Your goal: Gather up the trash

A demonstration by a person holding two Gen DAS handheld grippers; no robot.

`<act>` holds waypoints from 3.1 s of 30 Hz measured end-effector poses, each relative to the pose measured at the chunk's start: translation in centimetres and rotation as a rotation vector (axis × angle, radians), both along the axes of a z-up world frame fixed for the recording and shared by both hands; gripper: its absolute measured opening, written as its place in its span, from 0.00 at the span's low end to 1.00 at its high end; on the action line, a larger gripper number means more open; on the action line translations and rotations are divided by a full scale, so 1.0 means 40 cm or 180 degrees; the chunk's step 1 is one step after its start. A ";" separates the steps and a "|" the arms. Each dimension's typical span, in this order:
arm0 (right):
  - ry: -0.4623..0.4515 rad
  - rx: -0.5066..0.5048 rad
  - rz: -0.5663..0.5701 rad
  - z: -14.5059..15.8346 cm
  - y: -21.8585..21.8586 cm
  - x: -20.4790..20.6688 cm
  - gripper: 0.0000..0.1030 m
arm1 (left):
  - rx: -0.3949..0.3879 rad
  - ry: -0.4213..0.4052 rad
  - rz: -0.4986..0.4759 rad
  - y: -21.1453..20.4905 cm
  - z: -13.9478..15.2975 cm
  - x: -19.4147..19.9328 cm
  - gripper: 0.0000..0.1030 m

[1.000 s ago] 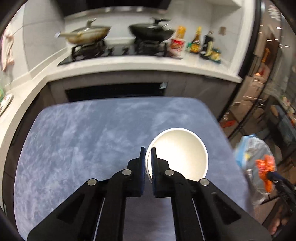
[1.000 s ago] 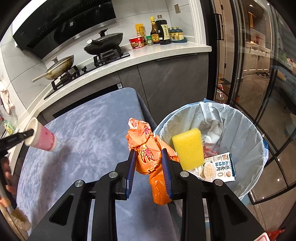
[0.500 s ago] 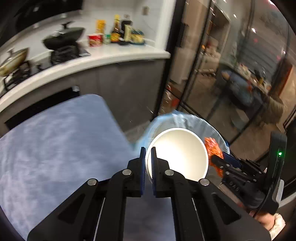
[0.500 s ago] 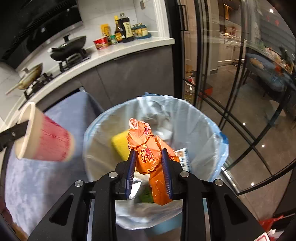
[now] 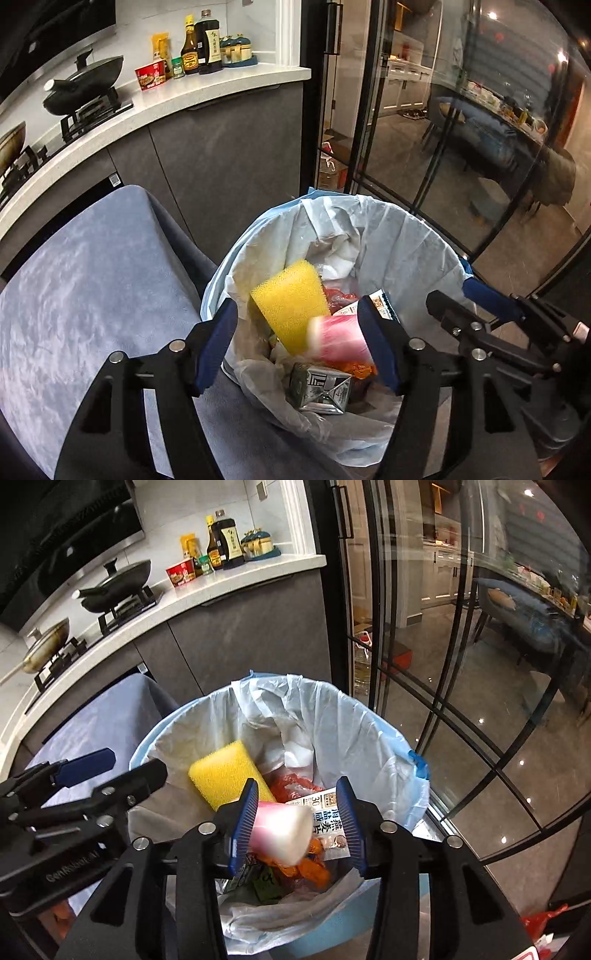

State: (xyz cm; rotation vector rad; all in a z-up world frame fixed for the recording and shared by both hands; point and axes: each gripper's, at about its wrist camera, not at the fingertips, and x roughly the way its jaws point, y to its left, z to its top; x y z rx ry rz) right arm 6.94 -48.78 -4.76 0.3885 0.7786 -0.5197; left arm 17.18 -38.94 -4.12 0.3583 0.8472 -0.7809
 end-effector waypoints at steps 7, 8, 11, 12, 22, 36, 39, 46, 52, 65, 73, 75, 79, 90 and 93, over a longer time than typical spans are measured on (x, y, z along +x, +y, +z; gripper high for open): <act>-0.0106 0.0013 0.0015 0.039 0.013 -0.030 0.44 | -0.0033 0.0031 0.0082 0.024 0.018 -0.009 0.62; -0.0116 0.0014 0.0020 0.043 0.018 -0.035 0.44 | -0.0038 0.0035 0.0095 0.028 0.021 -0.013 0.62; -0.0149 0.0026 0.0035 0.056 0.031 -0.052 0.47 | -0.0040 0.0025 0.0134 0.044 0.031 -0.026 0.62; -0.0159 0.0020 0.0047 0.061 0.038 -0.058 0.47 | -0.0045 0.0030 0.0142 0.049 0.034 -0.031 0.63; -0.0186 -0.0003 0.0125 0.095 0.100 -0.120 0.48 | -0.0045 0.0015 0.0290 0.121 0.055 -0.098 0.68; -0.0093 -0.0185 0.0165 0.124 0.191 -0.188 0.73 | 0.0022 -0.0042 0.0589 0.230 0.070 -0.177 0.76; -0.0066 -0.0182 0.0160 0.123 0.203 -0.204 0.75 | 0.0047 -0.0079 0.0643 0.249 0.069 -0.194 0.80; 0.0012 -0.0271 0.0152 0.119 0.223 -0.237 0.81 | 0.0106 -0.0076 0.0739 0.279 0.058 -0.225 0.84; 0.0088 -0.0290 0.0151 0.110 0.238 -0.257 0.82 | 0.0152 -0.0084 0.0770 0.289 0.049 -0.246 0.84; 0.0171 -0.0268 0.0178 0.101 0.262 -0.282 0.83 | 0.0176 -0.0036 0.0871 0.325 0.039 -0.283 0.85; 0.0179 -0.0333 0.0308 0.116 0.305 -0.282 0.83 | 0.0198 -0.0062 0.1009 0.383 0.056 -0.302 0.88; 0.0182 -0.0340 0.0331 0.118 0.314 -0.283 0.83 | 0.0216 -0.0057 0.1031 0.397 0.059 -0.306 0.88; 0.0179 -0.0370 0.0383 0.122 0.338 -0.284 0.83 | 0.0240 -0.0081 0.1067 0.419 0.064 -0.312 0.88; 0.0191 -0.0436 0.0466 0.130 0.374 -0.279 0.83 | 0.0243 -0.0072 0.1166 0.460 0.067 -0.320 0.89; 0.0191 -0.0436 0.0466 0.129 0.375 -0.279 0.83 | 0.0249 -0.0062 0.1169 0.462 0.067 -0.320 0.89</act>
